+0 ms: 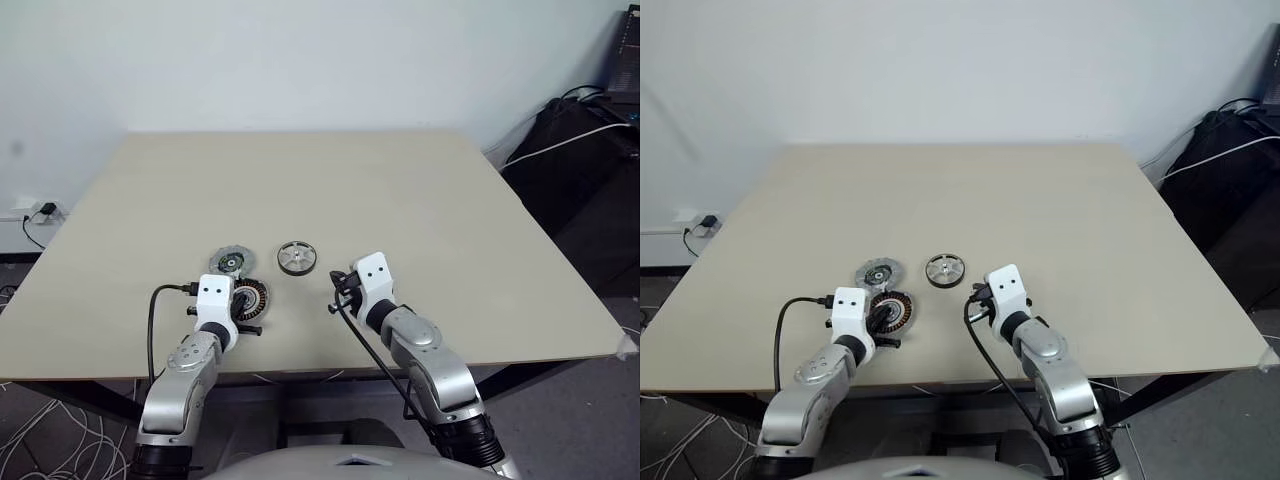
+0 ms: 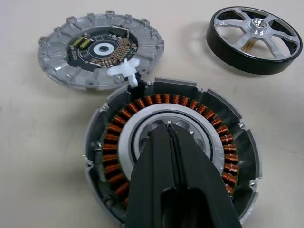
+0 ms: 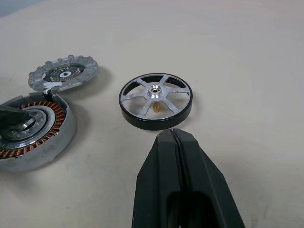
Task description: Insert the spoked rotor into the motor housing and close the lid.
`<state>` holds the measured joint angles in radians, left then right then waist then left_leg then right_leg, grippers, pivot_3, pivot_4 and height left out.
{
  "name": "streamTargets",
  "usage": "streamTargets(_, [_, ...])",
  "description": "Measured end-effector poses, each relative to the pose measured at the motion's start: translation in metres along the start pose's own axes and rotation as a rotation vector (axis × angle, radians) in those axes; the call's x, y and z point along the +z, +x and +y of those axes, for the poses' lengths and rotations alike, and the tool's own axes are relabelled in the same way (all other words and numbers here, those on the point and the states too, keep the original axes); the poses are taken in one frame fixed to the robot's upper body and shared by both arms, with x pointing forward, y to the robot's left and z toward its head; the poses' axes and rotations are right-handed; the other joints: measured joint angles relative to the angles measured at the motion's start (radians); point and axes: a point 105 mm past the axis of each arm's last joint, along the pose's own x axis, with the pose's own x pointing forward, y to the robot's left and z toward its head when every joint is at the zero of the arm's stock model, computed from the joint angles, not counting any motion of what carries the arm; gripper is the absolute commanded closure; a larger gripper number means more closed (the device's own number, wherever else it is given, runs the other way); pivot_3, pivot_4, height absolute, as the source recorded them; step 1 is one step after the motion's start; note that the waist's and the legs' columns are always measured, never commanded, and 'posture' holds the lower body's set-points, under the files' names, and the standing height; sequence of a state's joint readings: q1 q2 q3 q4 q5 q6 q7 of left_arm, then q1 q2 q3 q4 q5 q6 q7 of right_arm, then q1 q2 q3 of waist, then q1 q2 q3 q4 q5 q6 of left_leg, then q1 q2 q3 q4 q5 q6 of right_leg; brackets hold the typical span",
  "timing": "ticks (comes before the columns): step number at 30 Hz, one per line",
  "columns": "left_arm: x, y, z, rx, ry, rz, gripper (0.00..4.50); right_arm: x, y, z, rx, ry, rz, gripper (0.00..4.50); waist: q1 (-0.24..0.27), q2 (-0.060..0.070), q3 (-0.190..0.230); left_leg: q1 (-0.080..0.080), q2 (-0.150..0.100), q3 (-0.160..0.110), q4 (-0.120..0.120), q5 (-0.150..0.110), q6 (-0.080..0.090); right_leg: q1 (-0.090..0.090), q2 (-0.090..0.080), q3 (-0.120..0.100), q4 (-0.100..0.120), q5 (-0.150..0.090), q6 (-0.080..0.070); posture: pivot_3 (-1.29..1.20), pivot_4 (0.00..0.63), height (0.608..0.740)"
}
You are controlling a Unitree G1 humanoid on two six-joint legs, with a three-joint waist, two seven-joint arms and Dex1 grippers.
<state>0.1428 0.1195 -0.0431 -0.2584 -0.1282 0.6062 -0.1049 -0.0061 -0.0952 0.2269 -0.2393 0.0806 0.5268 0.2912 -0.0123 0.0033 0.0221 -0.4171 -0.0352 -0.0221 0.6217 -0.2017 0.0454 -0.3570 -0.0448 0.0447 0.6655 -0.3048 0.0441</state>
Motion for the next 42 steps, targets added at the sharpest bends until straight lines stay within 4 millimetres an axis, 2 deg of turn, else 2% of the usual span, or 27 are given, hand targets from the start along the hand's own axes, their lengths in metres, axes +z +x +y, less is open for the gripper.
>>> streamTargets(12, [-0.001, 0.001, -0.003, -0.012, -0.006, 0.006, 4.47, 0.000, 0.000, 0.000, -0.006, 0.003, -0.001, 4.50, 0.000, 0.000, 0.000, 0.000, 0.000, 0.000, 0.000, 0.000, 0.000, 0.000, 0.000, 0.000, 0.000, 0.000, 0.000, 0.00, 0.000, 0.740])
streamTargets(21, [-0.003, 0.001, -0.012, -0.092, -0.021, 0.036, 4.47, 0.000, 0.000, 0.000, -0.006, 0.003, -0.001, 4.50, 0.002, 0.002, -0.001, 0.000, 0.000, 0.000, 0.000, 0.000, 0.000, 0.001, -0.001, 0.000, 0.000, 0.000, 0.000, 0.00, 0.000, 0.740])
streamTargets(29, [0.000, 0.003, -0.013, -0.066, -0.038, 0.004, 4.47, 0.000, 0.000, -0.001, -0.007, 0.003, 0.000, 4.50, 0.002, 0.001, -0.001, 0.000, -0.001, 0.000, 0.000, 0.000, 0.000, 0.000, -0.001, 0.000, 0.000, 0.000, 0.000, 0.00, 0.000, 0.740])
streamTargets(31, [0.007, 0.003, -0.014, -0.072, -0.038, -0.050, 4.47, 0.000, 0.000, -0.001, -0.007, 0.002, 0.001, 4.50, 0.001, 0.001, -0.001, 0.000, -0.001, 0.000, 0.000, 0.000, 0.000, 0.000, -0.001, 0.000, 0.000, 0.000, 0.000, 0.00, 0.000, 0.740])
streamTargets(36, [0.045, -0.004, -0.020, -0.081, -0.001, -0.319, 4.47, 0.000, 0.000, -0.002, -0.008, -0.005, 0.001, 4.50, 0.001, 0.000, 0.000, 0.000, -0.001, 0.000, 0.000, 0.000, 0.000, 0.000, -0.001, 0.000, -0.001, 0.000, 0.000, 0.00, 0.000, 0.740])
streamTargets(39, [0.050, -0.009, -0.016, -0.062, -0.022, -0.374, 4.47, -0.001, -0.001, -0.003, -0.009, -0.007, 0.003, 4.50, 0.001, 0.000, 0.000, -0.001, -0.001, 0.000, 0.000, 0.000, 0.000, 0.000, -0.001, 0.000, -0.002, 0.000, 0.000, 0.00, 0.000, 0.740])
streamTargets(42, [0.046, -0.014, -0.007, -0.034, -0.029, -0.388, 4.47, -0.001, -0.001, -0.002, -0.007, -0.005, 0.005, 4.50, 0.001, 0.000, 0.000, 0.000, -0.001, 0.000, 0.000, 0.000, 0.000, 0.000, -0.001, 0.000, -0.002, 0.000, 0.000, 0.00, 0.000, 0.740])
